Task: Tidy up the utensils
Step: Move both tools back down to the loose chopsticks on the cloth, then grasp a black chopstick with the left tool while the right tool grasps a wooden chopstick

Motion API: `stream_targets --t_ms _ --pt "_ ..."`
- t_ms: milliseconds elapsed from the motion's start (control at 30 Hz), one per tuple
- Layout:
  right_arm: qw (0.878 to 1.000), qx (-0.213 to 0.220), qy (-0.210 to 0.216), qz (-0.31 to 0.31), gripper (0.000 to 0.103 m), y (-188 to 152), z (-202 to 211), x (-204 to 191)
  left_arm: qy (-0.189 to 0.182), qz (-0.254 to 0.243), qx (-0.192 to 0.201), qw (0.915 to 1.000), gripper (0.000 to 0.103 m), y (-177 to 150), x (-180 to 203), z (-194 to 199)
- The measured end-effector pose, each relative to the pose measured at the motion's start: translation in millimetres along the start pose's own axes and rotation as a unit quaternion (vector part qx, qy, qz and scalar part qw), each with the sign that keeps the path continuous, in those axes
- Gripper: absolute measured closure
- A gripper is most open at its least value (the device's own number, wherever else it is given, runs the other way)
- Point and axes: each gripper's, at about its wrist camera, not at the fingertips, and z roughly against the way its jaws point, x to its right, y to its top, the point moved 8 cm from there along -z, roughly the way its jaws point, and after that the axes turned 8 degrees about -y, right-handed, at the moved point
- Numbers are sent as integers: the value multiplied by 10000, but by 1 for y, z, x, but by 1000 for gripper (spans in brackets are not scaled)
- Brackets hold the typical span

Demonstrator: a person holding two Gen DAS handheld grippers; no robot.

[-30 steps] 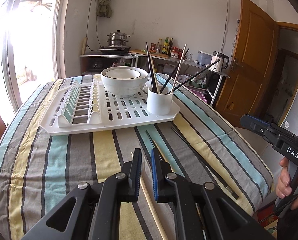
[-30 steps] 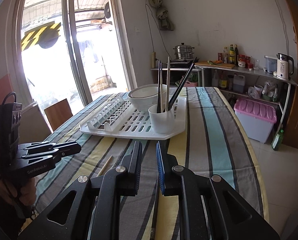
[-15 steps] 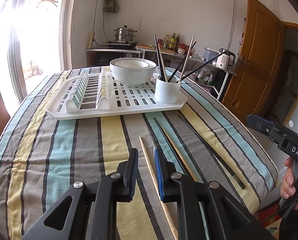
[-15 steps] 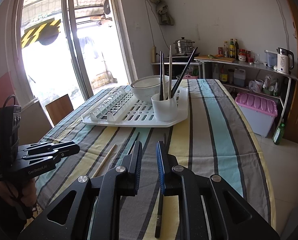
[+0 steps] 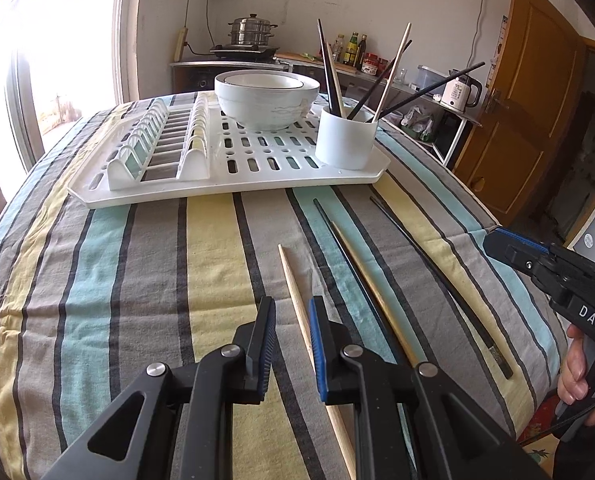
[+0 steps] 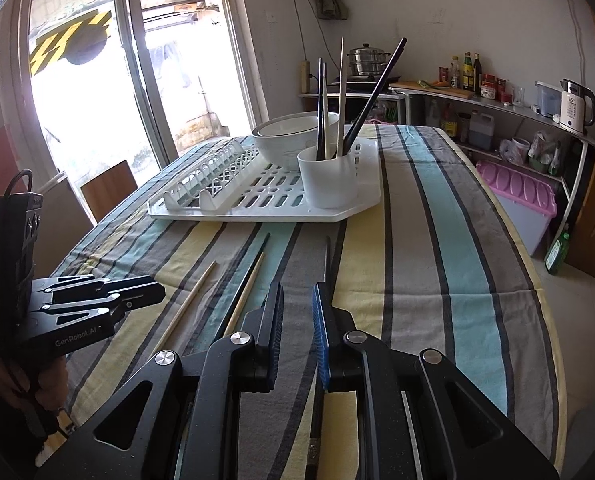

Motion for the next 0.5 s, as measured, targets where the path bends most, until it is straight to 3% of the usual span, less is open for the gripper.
stream_targets --t_ms 267,500 --pt "9996 -285 -4 75 88 3 -24 2 38 106 -218 9997 86 5 -4 -20" --pt "9984 -474 211 202 88 3 -40 -22 161 111 -343 9992 86 5 -8 -32"
